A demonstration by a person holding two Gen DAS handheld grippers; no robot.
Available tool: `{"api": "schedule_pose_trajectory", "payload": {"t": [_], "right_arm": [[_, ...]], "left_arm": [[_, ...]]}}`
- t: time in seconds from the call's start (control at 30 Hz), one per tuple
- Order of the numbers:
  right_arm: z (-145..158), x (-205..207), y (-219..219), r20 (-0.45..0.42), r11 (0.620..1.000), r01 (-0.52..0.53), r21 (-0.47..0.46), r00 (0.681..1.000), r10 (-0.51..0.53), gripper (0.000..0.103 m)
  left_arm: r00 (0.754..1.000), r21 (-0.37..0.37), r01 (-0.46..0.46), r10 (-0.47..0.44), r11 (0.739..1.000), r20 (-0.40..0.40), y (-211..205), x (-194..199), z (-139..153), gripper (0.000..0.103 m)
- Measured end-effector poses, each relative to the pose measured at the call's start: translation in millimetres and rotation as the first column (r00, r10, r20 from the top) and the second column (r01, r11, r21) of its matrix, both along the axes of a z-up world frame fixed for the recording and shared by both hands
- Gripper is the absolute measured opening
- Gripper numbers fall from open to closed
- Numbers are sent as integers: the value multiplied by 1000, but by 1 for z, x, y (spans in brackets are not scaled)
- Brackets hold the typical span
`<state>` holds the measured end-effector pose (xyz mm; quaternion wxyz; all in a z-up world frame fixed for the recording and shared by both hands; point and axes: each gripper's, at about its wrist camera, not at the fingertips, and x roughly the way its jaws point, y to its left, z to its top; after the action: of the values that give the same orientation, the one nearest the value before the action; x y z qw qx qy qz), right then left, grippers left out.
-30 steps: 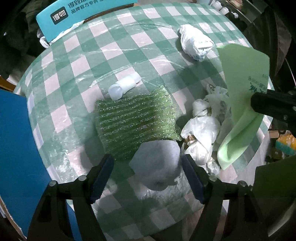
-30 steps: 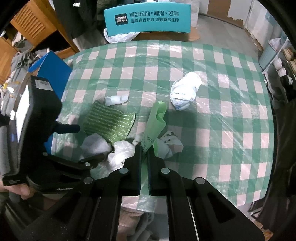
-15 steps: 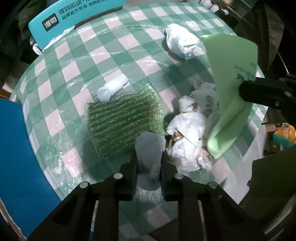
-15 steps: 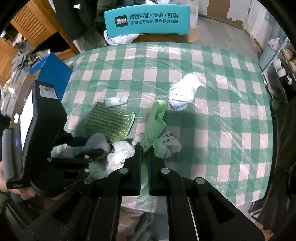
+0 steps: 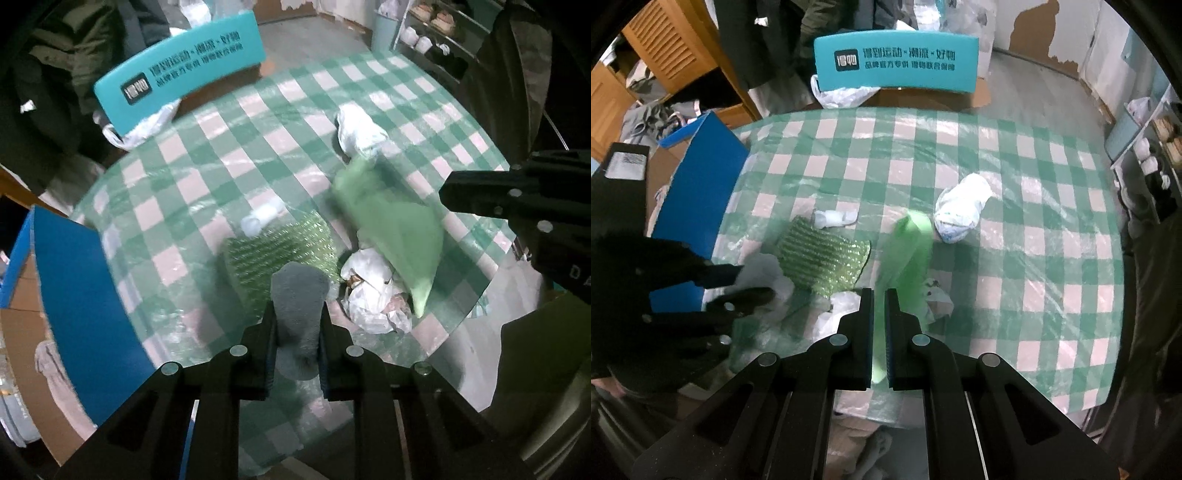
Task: Organize soft objects
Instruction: 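Lower the light green cloth and open the right tool while the left tool hovers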
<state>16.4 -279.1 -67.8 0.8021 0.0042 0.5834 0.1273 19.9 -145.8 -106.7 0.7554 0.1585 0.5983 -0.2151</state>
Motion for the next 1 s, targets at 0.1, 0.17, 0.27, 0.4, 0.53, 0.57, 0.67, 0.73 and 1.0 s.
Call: {"api": "schedule_pose_trajectory", "payload": {"t": [0.1, 0.17, 0.27, 0.4, 0.53, 0.57, 0.67, 0.73, 1.0], "right_arm": [[4, 0, 3, 13, 1000, -5, -14, 1000, 5, 5], [0, 2, 2, -1, 1000, -1, -8, 1000, 0, 5], [-10, 6, -3, -37, 1000, 22, 15, 999, -21, 6], [-20, 11, -6, -58, 999, 50, 15, 997, -49, 40], [-31, 19, -2, -86, 998, 59, 20, 995, -57, 49], [-34, 21, 0, -93, 998, 56, 12, 994, -54, 49], [-44, 27, 7, -114, 999, 46, -17, 992, -47, 55], [-51, 31, 10, -124, 998, 45, -37, 991, -49, 57], [-74, 43, 23, -167, 994, 14, -104, 985, -32, 57]], "left_arm": [[1000, -4, -11, 11, 1000, 6, 5, 2, 3, 18], [1000, -2, -17, 17, 1000, 5, 9, 3, 2, 18], [1000, 4, -24, 24, 1000, -2, 10, 3, 1, 18], [1000, 8, -28, 28, 1000, -4, 10, 4, -1, 18], [999, 10, -37, 37, 999, -15, 11, 7, -6, 18], [999, 10, -39, 39, 999, -19, 11, 8, -7, 18], [999, 9, -47, 47, 999, -26, 14, 11, -10, 18], [998, 7, -53, 53, 999, -31, 16, 13, -11, 18], [997, -7, -63, 63, 998, -46, 20, 18, -14, 18]]}}
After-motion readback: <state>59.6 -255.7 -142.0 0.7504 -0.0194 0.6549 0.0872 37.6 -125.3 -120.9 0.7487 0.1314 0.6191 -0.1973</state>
